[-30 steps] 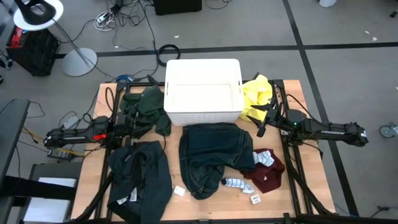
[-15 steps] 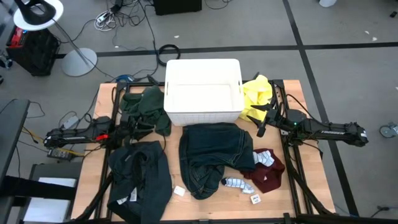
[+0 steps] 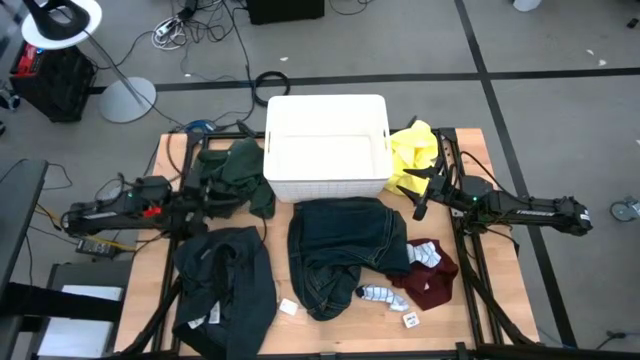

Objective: Sort clothes
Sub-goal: Put the dark green shirt into the white laundry bin

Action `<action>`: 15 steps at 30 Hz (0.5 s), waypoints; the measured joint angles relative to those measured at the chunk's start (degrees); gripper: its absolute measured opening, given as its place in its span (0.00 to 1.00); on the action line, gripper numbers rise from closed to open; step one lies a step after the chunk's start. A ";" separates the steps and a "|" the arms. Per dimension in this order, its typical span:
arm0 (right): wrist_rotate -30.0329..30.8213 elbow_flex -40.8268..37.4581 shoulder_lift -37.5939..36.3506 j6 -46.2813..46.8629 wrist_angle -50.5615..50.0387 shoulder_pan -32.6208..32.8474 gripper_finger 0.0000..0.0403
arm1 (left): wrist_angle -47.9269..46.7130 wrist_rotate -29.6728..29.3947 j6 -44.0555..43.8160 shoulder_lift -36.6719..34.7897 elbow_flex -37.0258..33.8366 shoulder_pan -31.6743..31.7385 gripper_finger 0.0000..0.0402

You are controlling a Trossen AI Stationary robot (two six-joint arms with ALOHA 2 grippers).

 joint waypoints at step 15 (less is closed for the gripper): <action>0.00 0.01 0.00 -0.01 -0.01 0.01 0.61 | -14.60 -9.52 10.95 17.62 35.08 -0.01 0.30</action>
